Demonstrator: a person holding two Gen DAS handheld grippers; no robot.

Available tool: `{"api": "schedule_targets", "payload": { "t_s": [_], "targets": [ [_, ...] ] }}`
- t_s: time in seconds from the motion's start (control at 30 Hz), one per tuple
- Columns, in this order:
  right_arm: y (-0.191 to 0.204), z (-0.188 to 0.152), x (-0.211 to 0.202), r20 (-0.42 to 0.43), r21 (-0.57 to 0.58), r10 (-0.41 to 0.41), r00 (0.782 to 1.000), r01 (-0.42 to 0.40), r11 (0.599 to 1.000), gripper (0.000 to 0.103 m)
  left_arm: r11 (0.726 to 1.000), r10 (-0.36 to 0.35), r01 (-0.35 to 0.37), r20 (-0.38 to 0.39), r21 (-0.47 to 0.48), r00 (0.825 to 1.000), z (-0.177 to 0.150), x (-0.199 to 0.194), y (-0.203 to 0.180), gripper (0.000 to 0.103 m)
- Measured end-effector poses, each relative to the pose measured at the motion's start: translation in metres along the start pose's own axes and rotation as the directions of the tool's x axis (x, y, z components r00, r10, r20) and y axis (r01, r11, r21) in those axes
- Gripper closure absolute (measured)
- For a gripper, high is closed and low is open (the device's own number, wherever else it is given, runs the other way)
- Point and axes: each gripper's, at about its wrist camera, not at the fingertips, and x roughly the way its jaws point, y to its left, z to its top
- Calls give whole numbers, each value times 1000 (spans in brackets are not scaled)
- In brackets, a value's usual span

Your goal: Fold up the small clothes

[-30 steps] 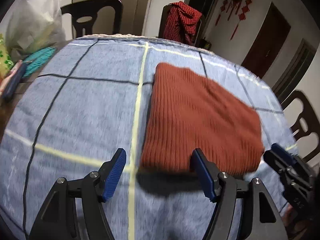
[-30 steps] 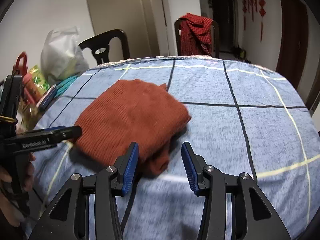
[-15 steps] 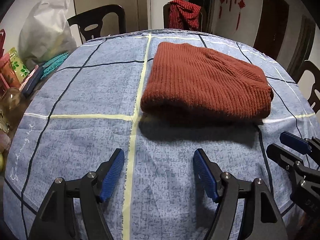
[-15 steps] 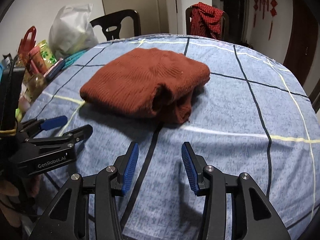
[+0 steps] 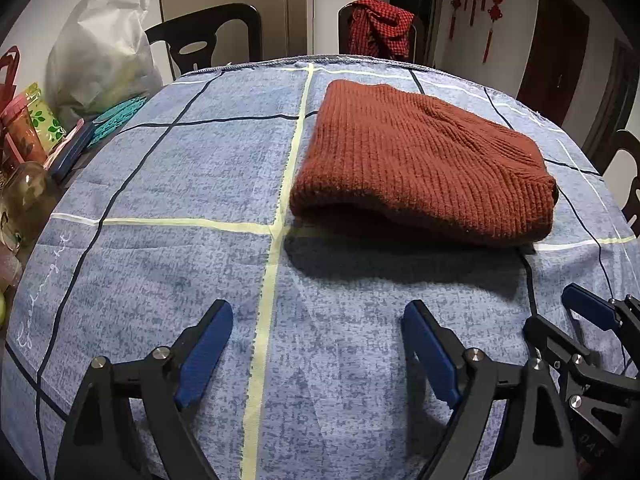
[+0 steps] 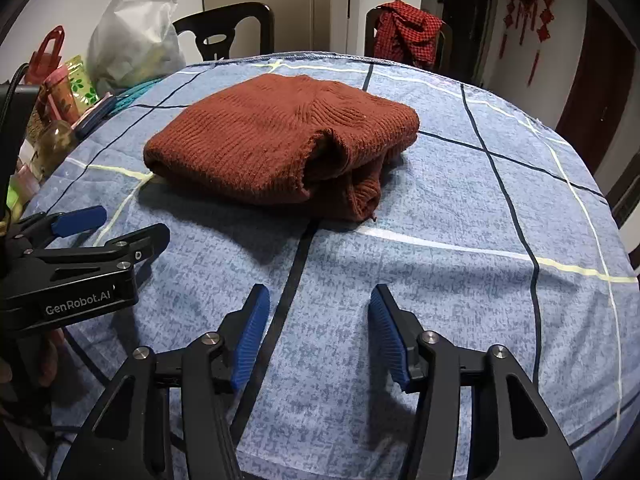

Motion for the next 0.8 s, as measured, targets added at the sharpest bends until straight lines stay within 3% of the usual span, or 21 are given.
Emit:
{"api": "schedule_targets", "payload": {
  "t_s": [0.8],
  "targets": [
    [-2,0,2,-2,7,-11,1000,11,1000,45,1000,-2,2,-5,2,1000,-1,1,0,9]
  ]
}}
